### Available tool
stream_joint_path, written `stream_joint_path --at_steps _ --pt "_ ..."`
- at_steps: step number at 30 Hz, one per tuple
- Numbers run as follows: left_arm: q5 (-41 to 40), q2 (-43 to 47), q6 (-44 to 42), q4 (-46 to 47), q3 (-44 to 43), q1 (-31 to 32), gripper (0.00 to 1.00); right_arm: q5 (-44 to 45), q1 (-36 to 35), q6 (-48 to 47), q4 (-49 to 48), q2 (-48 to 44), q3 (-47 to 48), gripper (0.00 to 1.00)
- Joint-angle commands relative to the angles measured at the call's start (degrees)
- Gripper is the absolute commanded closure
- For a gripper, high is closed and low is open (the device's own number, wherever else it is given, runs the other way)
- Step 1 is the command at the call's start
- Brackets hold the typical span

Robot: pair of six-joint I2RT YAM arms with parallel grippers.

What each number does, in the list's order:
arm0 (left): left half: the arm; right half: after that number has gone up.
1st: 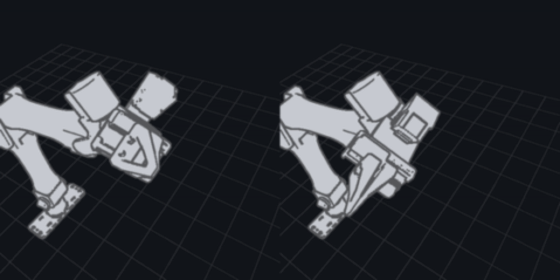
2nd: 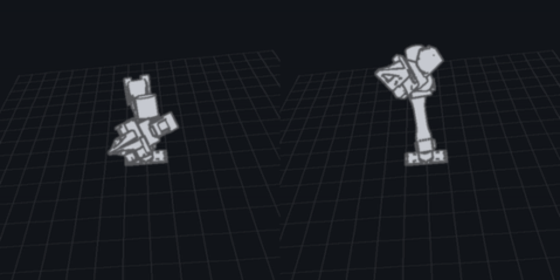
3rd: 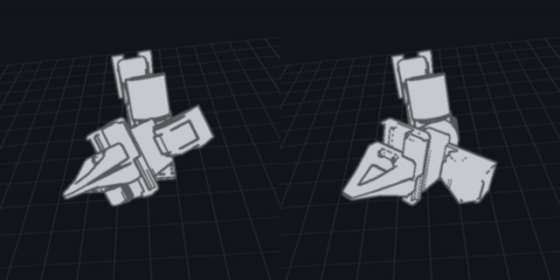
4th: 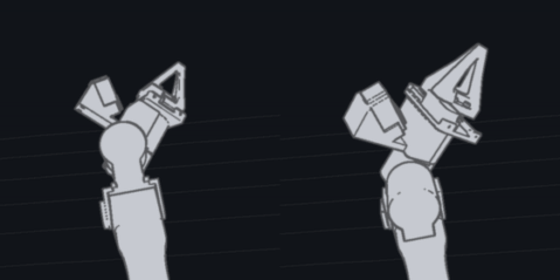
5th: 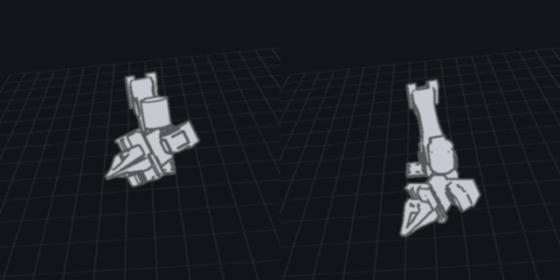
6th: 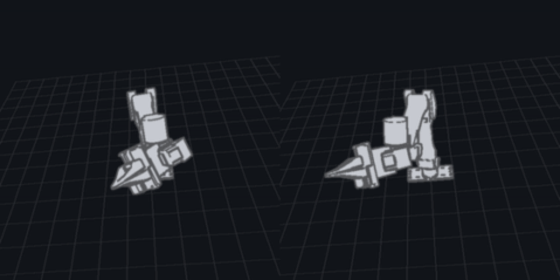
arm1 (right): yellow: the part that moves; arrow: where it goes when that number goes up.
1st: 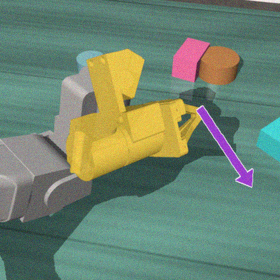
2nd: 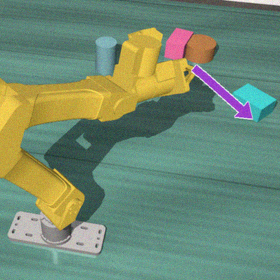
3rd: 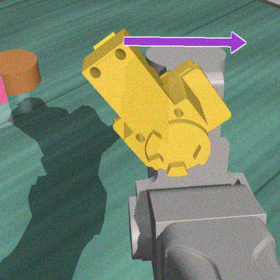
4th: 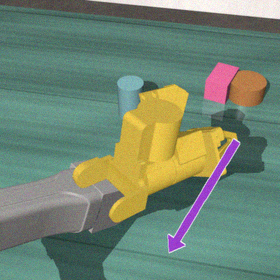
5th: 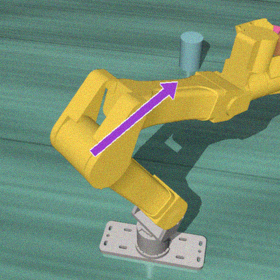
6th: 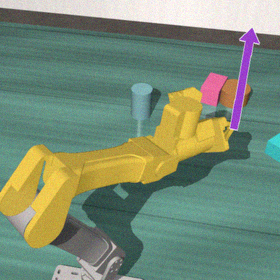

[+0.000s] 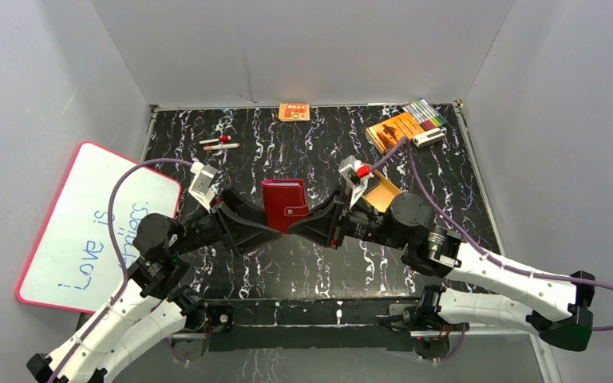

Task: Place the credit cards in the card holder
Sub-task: Place the card holder at the center of the board.

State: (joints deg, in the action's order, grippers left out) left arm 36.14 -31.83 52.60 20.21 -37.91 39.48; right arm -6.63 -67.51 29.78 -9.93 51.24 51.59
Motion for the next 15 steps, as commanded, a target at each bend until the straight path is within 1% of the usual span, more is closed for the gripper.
stream_joint_path --at_steps 1,4,10,15 --pt "0.0 1.9 1.5 2.9 0.8 0.1 0.41 4.4 0.3 -0.4 -4.0 -1.3 0.4 1.00" --pt "-0.4 2.1 1.5 2.7 1.3 0.1 0.41 5.2 0.3 -0.3 -3.5 -1.3 0.1 1.00" --pt "-1.2 2.9 2.9 3.9 3.4 0.1 0.37 4.9 0.3 0.4 -4.2 -1.8 -1.0 1.00" --pt "-1.5 3.2 3.5 5.3 4.0 0.1 0.41 4.0 0.3 0.8 -5.3 -1.7 -1.5 1.00"
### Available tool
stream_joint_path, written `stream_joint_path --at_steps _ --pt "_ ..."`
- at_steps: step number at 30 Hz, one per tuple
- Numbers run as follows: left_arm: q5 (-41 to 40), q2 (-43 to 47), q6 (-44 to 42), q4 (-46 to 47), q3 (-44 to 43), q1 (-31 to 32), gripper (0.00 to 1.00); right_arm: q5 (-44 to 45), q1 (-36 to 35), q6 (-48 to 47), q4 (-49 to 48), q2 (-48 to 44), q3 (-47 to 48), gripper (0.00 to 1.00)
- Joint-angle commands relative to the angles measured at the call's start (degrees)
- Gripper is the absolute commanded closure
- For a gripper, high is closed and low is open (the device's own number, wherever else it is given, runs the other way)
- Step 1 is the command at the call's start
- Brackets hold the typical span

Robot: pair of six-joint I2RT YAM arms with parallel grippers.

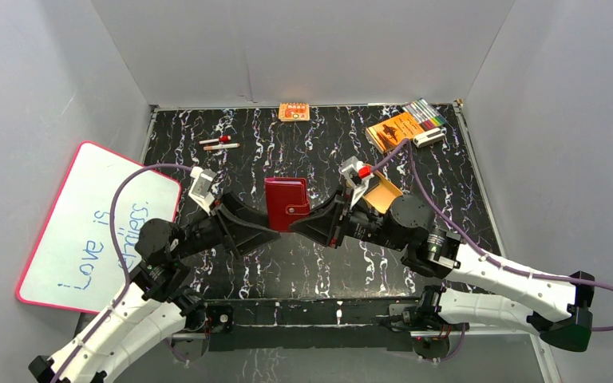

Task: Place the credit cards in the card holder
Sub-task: Place the card holder at the center of the board.

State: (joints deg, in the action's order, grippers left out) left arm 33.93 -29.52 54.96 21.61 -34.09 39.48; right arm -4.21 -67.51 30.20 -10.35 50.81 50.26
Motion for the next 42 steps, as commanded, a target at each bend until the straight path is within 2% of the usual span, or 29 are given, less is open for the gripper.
stream_joint_path --at_steps 1,9,15,18,21,22,24,25,27,30,34,42 --pt "0.8 0.7 1.2 4.1 0.1 0.1 0.43 1.3 0.3 0.4 -5.0 -1.1 -0.2 1.00" --pt "1.0 -0.6 1.3 6.0 -0.5 0.2 0.46 -4.4 0.3 0.4 -6.9 0.9 0.8 1.00" --pt "1.9 -1.5 1.3 7.4 -0.4 0.2 0.56 -7.0 0.3 1.1 -8.5 1.7 0.8 1.00" --pt "2.4 -1.6 1.2 7.6 -0.3 0.2 0.70 -6.8 0.3 1.1 -8.1 1.6 0.9 1.00" --pt "2.5 -0.9 0.5 6.9 -0.2 0.2 0.96 -6.5 0.3 0.7 -6.1 1.4 1.7 0.99" --pt "2.4 -0.5 0.1 6.2 -0.3 0.2 1.00 -7.0 0.4 0.3 -4.8 1.0 2.1 0.89" --pt "2.1 0.4 -0.7 4.4 -0.5 0.2 1.00 -7.8 0.3 -0.9 -2.0 -0.2 3.0 0.63" --pt "2.0 0.9 -1.1 3.6 -0.6 0.1 1.00 -8.0 0.3 -1.5 0.0 -1.0 3.5 0.55" --pt "2.1 1.9 -1.8 2.4 -0.8 0.2 1.00 -7.4 0.3 -2.8 3.2 -2.9 4.4 0.44" --pt "3.3 2.6 -2.6 1.7 -1.0 0.2 1.00 -4.3 0.3 -3.5 4.8 -6.4 4.4 0.37" --pt "5.2 1.9 -2.7 1.8 -1.3 0.2 1.00 -2.3 0.3 -2.8 2.0 -7.8 3.9 0.34" --pt "4.6 1.2 -2.9 1.2 -2.2 0.2 1.00 -6.4 0.3 -0.8 -1.2 0.4 8.7 0.17"
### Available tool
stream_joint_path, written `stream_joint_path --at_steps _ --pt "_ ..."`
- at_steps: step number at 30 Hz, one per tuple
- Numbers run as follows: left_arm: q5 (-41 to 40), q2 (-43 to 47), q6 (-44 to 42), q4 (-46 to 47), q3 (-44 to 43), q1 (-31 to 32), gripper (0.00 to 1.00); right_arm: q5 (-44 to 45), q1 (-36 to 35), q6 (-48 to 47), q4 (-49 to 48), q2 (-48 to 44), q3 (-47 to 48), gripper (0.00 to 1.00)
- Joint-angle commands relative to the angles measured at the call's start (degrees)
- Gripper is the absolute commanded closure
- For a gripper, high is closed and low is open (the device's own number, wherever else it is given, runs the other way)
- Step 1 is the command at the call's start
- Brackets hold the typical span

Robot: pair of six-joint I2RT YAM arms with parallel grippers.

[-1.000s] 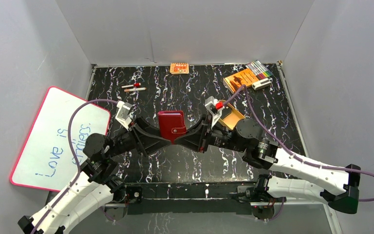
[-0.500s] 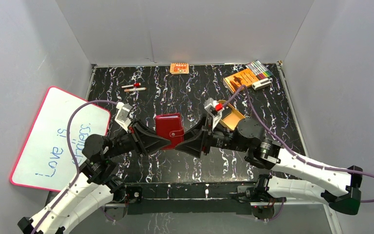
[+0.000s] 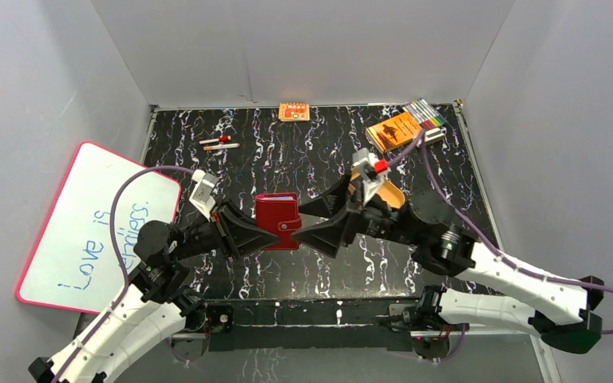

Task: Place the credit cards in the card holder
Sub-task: Place the card holder at the center of the board.

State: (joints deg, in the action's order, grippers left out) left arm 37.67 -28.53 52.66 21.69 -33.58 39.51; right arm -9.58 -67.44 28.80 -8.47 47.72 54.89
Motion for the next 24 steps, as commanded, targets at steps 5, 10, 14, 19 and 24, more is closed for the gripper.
stream_joint_path --at_steps 5,10,14,19,24 --pt "0.4 0.6 -1.0 0.1 -3.0 0.1 1.00 -0.5 0.2 0.8 -1.1 6.4 6.4 0.16" --pt "0.1 0.7 -1.9 -1.0 -3.1 0.1 1.00 0.1 0.2 0.8 -0.7 6.9 6.4 0.18" --pt "0.1 0.8 -2.3 -1.4 -3.2 0.1 1.00 0.0 0.2 0.9 -0.5 7.8 6.8 0.22" --pt "0.1 1.0 -2.8 -2.0 -3.5 0.1 1.00 0.0 0.2 0.9 0.8 9.3 8.0 0.27" --pt "0.0 1.5 -3.2 -2.9 -3.7 0.1 1.00 0.0 0.3 0.8 1.3 10.2 8.6 0.33"
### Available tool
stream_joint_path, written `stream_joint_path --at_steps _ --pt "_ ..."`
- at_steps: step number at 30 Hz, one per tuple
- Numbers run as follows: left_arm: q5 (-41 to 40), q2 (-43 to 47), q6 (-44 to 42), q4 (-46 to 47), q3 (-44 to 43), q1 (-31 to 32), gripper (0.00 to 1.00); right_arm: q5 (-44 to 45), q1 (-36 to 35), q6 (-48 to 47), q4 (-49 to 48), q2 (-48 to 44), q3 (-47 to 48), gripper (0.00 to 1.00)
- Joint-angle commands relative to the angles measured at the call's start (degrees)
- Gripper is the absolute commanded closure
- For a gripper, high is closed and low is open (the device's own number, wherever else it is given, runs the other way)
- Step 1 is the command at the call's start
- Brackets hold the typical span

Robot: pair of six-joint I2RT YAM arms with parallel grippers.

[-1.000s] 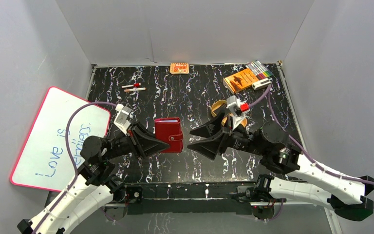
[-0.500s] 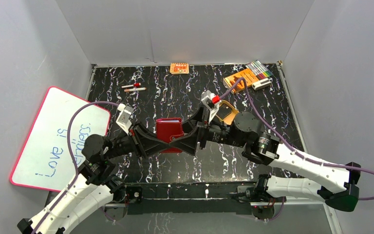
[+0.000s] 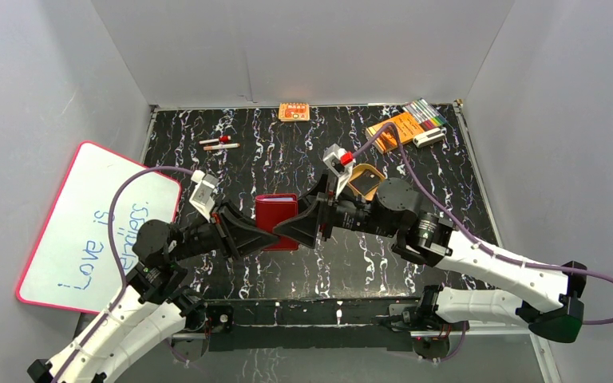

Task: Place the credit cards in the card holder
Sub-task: Place the card holder at the center of the board.

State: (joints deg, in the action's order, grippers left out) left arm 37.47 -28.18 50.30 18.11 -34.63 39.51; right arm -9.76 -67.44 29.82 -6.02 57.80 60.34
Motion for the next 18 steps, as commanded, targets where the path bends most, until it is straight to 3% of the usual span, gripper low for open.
stream_joint_path --at_steps 1,5,14,16,18 --pt "0.1 1.3 -0.9 0.6 -2.7 0.1 1.00 0.1 0.3 -0.2 -1.0 0.2 3.3 0.33" --pt "0.2 1.5 -1.0 0.3 -2.8 0.1 1.00 0.2 0.2 -0.6 -0.5 0.5 3.6 0.34" --pt "0.3 1.9 -1.4 -0.4 -3.0 0.1 1.00 1.2 0.2 -0.6 -0.2 1.0 3.6 0.64" --pt "0.2 1.9 -1.5 -0.6 -3.1 0.1 1.00 1.1 0.2 -0.7 -0.1 0.8 3.6 0.65" --pt "0.2 2.1 -1.7 -0.8 -3.1 0.1 1.00 0.6 0.3 -0.8 -0.8 0.1 3.4 0.52"
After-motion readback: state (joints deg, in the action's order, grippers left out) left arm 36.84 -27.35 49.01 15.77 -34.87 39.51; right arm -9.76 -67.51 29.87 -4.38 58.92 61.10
